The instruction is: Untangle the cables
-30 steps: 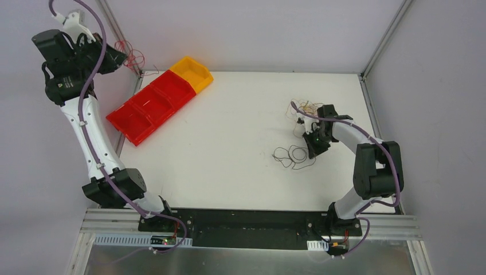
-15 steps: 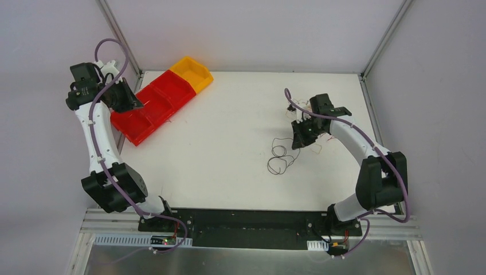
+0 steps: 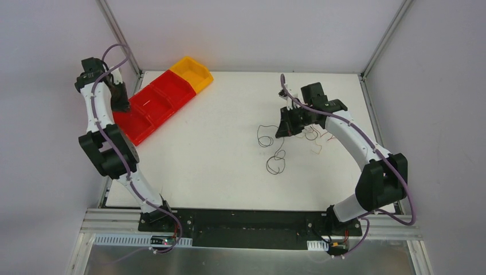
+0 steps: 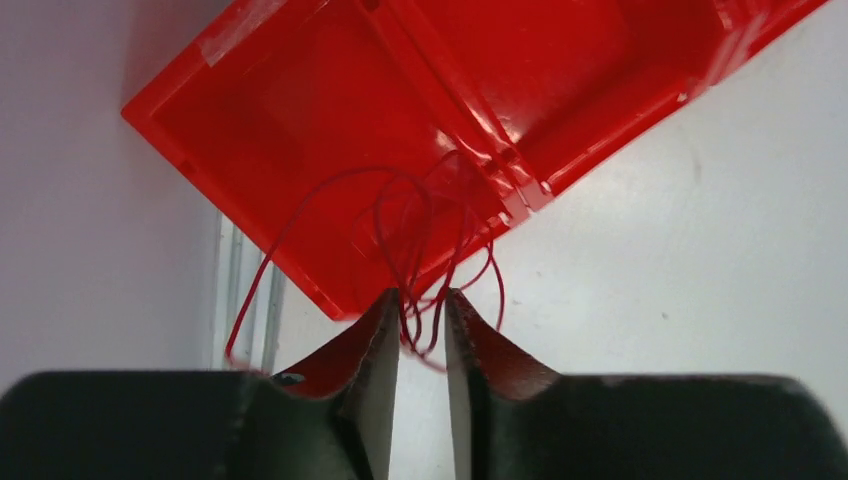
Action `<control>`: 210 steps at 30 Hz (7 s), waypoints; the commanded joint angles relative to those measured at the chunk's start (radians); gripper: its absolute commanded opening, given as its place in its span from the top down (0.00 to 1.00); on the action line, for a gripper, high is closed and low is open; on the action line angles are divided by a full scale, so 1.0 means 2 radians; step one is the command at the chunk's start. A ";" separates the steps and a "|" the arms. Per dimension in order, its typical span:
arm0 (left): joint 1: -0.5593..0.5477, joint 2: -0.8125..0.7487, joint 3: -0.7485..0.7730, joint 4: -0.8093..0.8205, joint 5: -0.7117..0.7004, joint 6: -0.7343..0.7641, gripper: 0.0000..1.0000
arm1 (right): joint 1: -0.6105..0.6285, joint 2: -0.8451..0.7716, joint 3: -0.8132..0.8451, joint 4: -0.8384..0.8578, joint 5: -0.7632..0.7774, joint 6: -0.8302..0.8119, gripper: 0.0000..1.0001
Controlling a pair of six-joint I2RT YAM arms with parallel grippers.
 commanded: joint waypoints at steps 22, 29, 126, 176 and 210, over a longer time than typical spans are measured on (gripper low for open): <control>-0.222 -0.109 -0.102 -0.006 0.280 0.024 0.03 | 0.071 0.119 0.133 -0.020 -0.059 0.124 0.29; -0.368 -0.095 -0.199 0.094 0.229 0.003 0.01 | -0.017 0.065 0.091 -0.040 -0.055 0.113 0.16; -0.216 -0.043 0.025 0.042 0.085 0.011 0.01 | -0.185 0.313 0.305 -0.042 0.208 -0.019 0.12; -0.581 -0.070 -0.373 0.367 0.203 0.403 0.46 | 0.001 0.168 0.027 -0.037 0.028 0.067 0.39; -0.601 -0.136 -0.403 0.370 0.143 0.413 0.17 | 0.002 0.190 0.029 -0.038 0.041 0.080 0.46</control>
